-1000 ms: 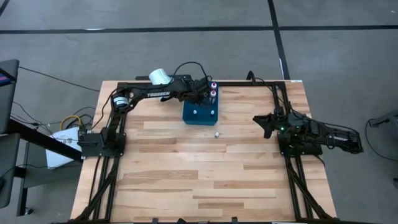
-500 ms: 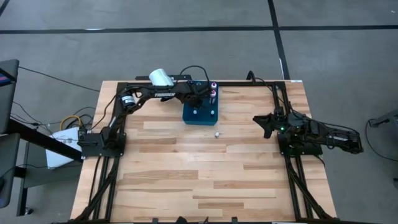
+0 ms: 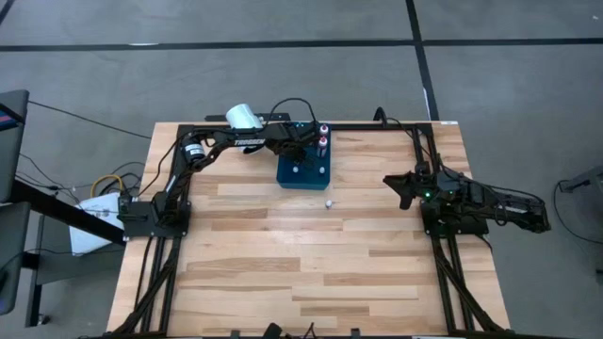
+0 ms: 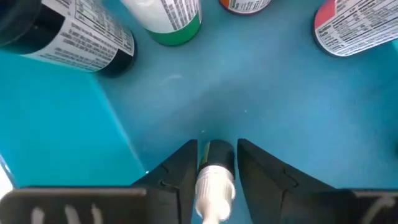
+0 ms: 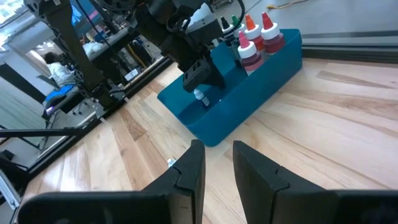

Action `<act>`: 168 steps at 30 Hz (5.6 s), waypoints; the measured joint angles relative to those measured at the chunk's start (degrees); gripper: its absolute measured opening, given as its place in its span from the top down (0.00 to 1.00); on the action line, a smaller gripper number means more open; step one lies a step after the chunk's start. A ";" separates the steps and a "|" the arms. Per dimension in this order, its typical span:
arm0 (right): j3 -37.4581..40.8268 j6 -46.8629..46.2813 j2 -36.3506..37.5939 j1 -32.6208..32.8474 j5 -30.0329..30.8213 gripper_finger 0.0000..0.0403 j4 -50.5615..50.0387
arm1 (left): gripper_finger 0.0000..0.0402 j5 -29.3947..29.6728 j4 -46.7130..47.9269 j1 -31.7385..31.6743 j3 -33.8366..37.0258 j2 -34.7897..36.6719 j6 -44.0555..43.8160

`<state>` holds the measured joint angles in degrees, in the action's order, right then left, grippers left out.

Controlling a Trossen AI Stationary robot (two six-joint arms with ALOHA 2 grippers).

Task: Pick & Place food coloring
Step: Put the small black food coloring bottle into the blue bin, then put the small green food coloring bottle into the blue bin

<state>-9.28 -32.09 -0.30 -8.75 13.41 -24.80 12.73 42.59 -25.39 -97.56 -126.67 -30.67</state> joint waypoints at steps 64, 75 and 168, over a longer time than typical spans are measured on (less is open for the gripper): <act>0.00 4.22 -11.73 6.58 -19.28 0.82 18.56 | 0.63 34.19 47.36 32.33 -22.54 5.40 -25.37; -3.73 10.04 -31.38 9.52 -17.43 0.82 28.25 | 0.63 35.36 43.40 32.89 0.20 21.87 -34.51; -47.24 18.94 -98.76 0.69 -16.64 0.61 4.16 | 0.63 8.61 -22.45 23.41 77.24 103.58 19.68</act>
<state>-56.51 -13.15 -99.06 -8.07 -3.23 -20.64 21.35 20.14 -1.98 -20.32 -23.09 -10.98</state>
